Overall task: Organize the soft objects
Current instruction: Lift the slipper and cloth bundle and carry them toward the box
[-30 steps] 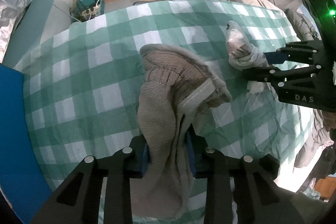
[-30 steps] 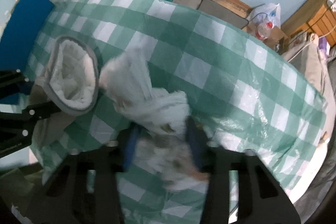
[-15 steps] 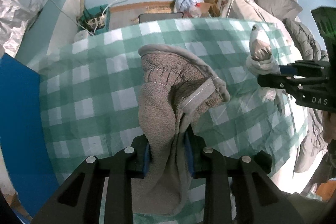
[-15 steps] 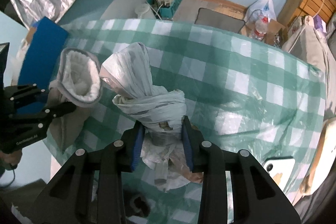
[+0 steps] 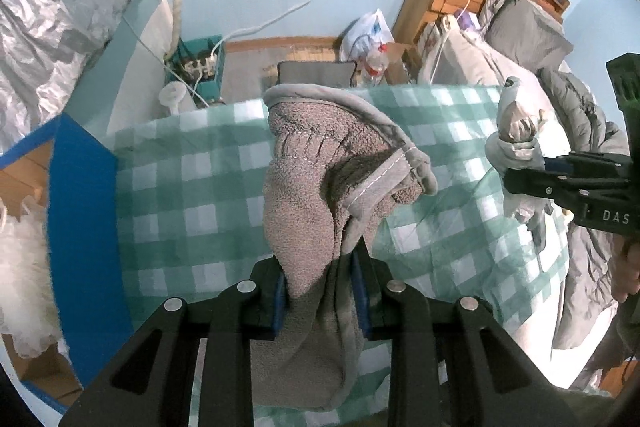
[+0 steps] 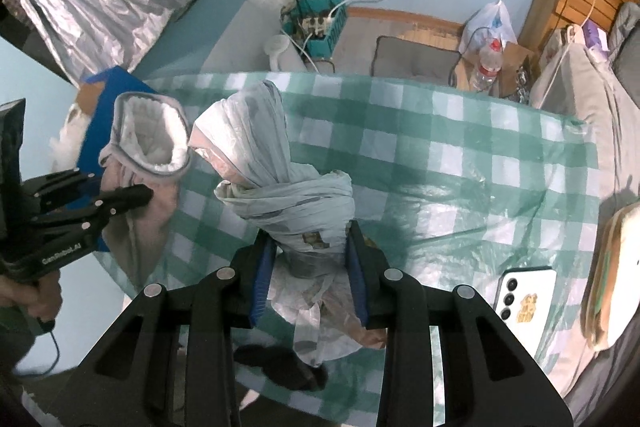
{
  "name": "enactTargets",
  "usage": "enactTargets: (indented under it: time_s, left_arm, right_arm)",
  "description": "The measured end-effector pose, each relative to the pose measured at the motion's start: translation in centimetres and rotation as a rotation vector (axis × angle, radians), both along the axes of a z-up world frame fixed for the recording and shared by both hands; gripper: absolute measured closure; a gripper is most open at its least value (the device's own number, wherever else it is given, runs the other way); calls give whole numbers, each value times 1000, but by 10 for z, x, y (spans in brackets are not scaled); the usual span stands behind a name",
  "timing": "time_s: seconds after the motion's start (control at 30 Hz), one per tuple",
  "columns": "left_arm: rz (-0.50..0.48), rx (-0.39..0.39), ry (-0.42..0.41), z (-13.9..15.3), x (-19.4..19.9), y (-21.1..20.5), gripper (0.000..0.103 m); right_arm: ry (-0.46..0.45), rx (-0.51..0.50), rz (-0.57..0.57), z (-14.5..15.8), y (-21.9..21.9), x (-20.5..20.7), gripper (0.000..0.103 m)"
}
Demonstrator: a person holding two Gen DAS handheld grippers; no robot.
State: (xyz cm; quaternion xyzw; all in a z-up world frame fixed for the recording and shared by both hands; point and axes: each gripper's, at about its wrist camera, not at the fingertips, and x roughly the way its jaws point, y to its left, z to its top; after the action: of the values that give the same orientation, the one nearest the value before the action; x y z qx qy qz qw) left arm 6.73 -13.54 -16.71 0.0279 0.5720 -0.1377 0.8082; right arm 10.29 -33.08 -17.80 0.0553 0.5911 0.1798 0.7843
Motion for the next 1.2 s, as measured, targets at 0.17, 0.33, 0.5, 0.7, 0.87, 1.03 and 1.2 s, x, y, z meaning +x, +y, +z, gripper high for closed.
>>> enactTargets:
  time_s: [0.17,0.33,0.5,0.7,0.87,1.03,1.2]
  left_arm:
    - [12,-10,-33,19,-8,9,76]
    - [39,-33,-65,40,-13,21,76]
    - [62,-45,-88,54,-16,33,76]
    - [66,-33,-128,70,-24,44,76]
    - [78,-42,-142,78,-30,55,76]
    - [106,-56,-152,86,-33,71,76]
    - [124,-58,-164,93,-36,86,76]
  right_arm:
    - [-30,21,-13,21,3,-5,71]
    - [-63,37,-27,41,10,-10,71]
    - [-90,47,-25,57,19,-15,71]
    - [-110,59,-23,72,31,-19,71]
    - [-126,77,-18,82,41,-22,71]
    - [-137,88,-1,88,55,-23,71]
    - [-140,100,19,92,73,-23,71]
